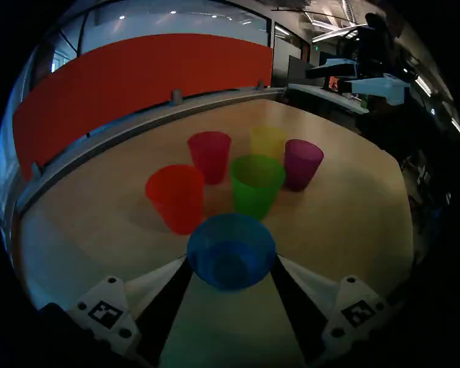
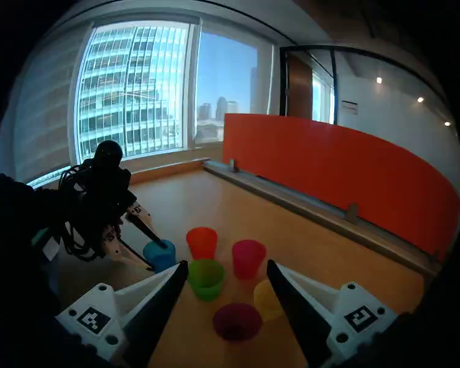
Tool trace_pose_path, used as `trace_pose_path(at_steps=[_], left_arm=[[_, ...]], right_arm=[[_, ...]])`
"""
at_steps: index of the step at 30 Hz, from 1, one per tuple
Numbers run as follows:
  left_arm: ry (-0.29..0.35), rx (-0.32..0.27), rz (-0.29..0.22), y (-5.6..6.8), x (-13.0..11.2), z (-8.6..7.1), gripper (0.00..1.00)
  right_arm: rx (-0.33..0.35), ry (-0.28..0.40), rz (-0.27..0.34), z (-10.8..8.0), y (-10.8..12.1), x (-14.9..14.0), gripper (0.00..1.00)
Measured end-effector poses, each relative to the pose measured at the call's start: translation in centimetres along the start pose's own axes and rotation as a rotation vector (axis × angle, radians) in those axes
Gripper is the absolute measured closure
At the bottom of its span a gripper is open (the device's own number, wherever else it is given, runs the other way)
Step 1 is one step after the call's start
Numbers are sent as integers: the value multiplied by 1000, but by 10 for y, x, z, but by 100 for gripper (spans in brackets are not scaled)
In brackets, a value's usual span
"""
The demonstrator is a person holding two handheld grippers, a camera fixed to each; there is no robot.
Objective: Pour water
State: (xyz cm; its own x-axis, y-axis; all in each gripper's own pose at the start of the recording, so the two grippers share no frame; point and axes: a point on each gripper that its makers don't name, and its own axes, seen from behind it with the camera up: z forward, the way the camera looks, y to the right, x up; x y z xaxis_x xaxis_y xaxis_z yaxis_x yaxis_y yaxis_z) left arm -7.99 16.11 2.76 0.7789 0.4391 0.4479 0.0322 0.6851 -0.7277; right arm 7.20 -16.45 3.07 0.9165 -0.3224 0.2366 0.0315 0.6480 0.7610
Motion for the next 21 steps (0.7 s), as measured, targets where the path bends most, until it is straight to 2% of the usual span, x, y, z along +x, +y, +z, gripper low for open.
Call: trace_pose_path(at_steps=[9,21], left_arm=[[-2,8,20,0,5,6,12],[-3,2,3,-2,5,6,14]], right_arm=[[-2,-6,4,2,4,-4,0],[11,-34,-18,13,-1,-10,0]])
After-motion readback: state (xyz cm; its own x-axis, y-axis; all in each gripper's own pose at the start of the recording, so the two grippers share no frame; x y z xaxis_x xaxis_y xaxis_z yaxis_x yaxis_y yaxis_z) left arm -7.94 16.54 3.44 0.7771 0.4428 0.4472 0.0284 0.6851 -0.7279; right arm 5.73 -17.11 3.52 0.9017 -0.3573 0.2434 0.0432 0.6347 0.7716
